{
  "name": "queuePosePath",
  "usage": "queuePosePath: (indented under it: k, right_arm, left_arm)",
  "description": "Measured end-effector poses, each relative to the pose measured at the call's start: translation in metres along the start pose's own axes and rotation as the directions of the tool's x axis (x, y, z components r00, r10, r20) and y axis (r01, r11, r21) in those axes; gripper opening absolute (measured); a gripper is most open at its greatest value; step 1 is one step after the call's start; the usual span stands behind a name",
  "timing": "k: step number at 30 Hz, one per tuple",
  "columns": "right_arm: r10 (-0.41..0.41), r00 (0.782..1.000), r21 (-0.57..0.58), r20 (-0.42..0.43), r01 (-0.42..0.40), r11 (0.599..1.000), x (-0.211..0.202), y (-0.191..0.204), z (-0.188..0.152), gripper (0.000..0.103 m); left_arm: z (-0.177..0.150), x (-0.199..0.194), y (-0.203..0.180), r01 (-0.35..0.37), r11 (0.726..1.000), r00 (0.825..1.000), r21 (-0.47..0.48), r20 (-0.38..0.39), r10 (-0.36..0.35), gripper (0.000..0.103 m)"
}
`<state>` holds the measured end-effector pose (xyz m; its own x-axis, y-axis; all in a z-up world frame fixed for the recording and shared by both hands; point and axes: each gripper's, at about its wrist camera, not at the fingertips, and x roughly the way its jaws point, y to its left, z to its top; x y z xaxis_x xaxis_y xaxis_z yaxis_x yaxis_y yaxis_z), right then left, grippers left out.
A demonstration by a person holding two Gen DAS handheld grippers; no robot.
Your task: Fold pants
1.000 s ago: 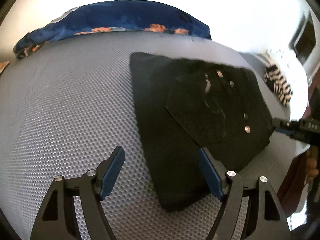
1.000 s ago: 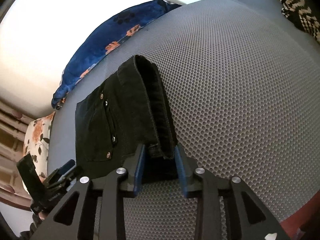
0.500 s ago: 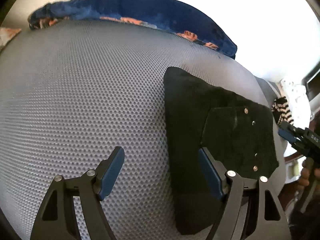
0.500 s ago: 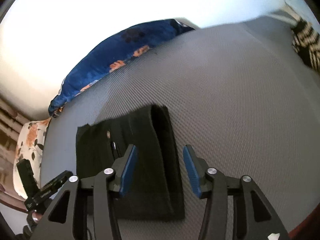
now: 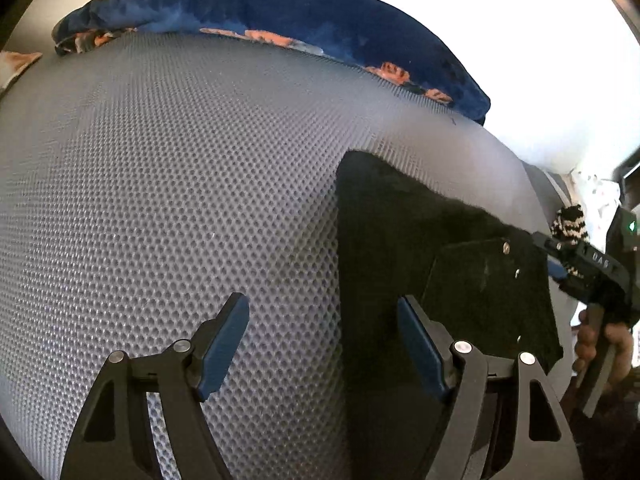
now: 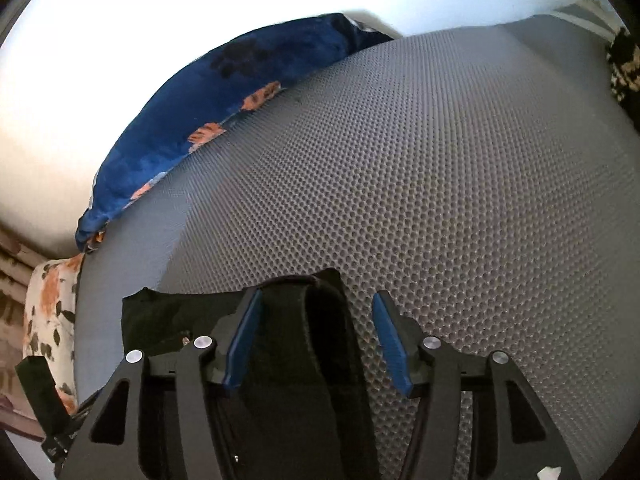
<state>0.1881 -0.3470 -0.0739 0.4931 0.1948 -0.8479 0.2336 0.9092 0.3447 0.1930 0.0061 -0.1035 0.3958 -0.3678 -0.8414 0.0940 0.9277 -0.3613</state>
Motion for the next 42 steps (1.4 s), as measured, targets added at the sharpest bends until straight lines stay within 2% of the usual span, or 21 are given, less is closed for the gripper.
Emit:
queuePosePath:
  k: [4,7,10,12,14,16,18,22,26,32,34,38,42]
  right_arm:
    - [0.033,0.999,0.028,0.014,-0.033,0.999,-0.007,-0.003,-0.001,0.055]
    - [0.054,0.998,0.031,0.024,-0.055,0.998,-0.013,-0.004,-0.006,0.055]
    - [0.044,0.998,0.003,0.034,-0.044,0.999,-0.015,-0.002,-0.011,0.056]
    - [0.042,0.998,-0.004,0.037,-0.042,0.999,-0.015,-0.001,-0.014,0.056]
    - [0.054,0.998,0.006,0.029,-0.054,0.999,-0.015,-0.003,-0.017,0.056]
    - [0.048,0.999,0.006,0.022,-0.049,0.999,-0.014,-0.005,-0.020,0.056]
    - [0.051,0.999,-0.004,0.010,-0.051,0.999,-0.013,-0.006,-0.023,0.056]
    - [0.077,0.997,-0.027,-0.023,-0.077,0.997,-0.011,-0.009,-0.028,0.056]
    - [0.110,0.990,-0.059,-0.084,-0.115,0.992,-0.007,-0.020,-0.035,0.060]
    - [0.219,0.960,-0.078,-0.175,-0.235,0.969,-0.006,-0.036,-0.047,0.059]
    - [0.255,0.946,-0.076,-0.200,-0.275,0.958,-0.006,-0.040,-0.050,0.056]
    - [0.362,0.899,-0.044,-0.247,-0.384,0.922,-0.003,-0.050,-0.054,0.043]
    - [0.423,0.868,-0.030,-0.261,-0.445,0.895,0.004,-0.055,-0.052,0.042]
  left_arm:
    - [0.020,0.002,-0.009,0.053,0.998,0.997,0.037,0.049,-0.055,0.076]
    - [0.039,0.002,-0.023,0.135,0.986,0.984,0.099,0.103,-0.145,0.075]
    - [0.055,0.017,-0.036,0.172,0.973,0.978,0.155,0.094,-0.188,0.065]
    - [0.062,0.031,-0.044,0.145,0.973,0.984,0.181,0.077,-0.161,0.063]
    - [0.065,0.039,-0.048,0.083,0.974,0.989,0.210,0.104,-0.107,0.061]
    - [0.069,0.053,-0.043,0.033,0.979,0.996,0.202,0.070,-0.048,0.058]
    - [0.067,0.062,-0.033,0.046,0.984,0.998,0.171,0.035,-0.053,0.058]
    - [0.063,0.060,-0.022,0.087,0.991,0.996,0.105,0.014,-0.089,0.058]
    - [0.052,0.053,-0.014,0.127,0.988,0.992,0.087,-0.028,-0.125,0.058]
    - [0.023,0.039,-0.003,0.176,0.984,0.981,0.040,-0.088,-0.172,0.058]
    - [0.013,0.036,-0.004,0.197,0.980,0.974,0.038,-0.119,-0.191,0.058]
    - [-0.004,0.031,-0.012,0.202,0.977,0.973,0.071,-0.132,-0.192,0.058]
    - [-0.011,0.034,-0.026,0.201,0.973,0.974,0.115,-0.128,-0.186,0.058]
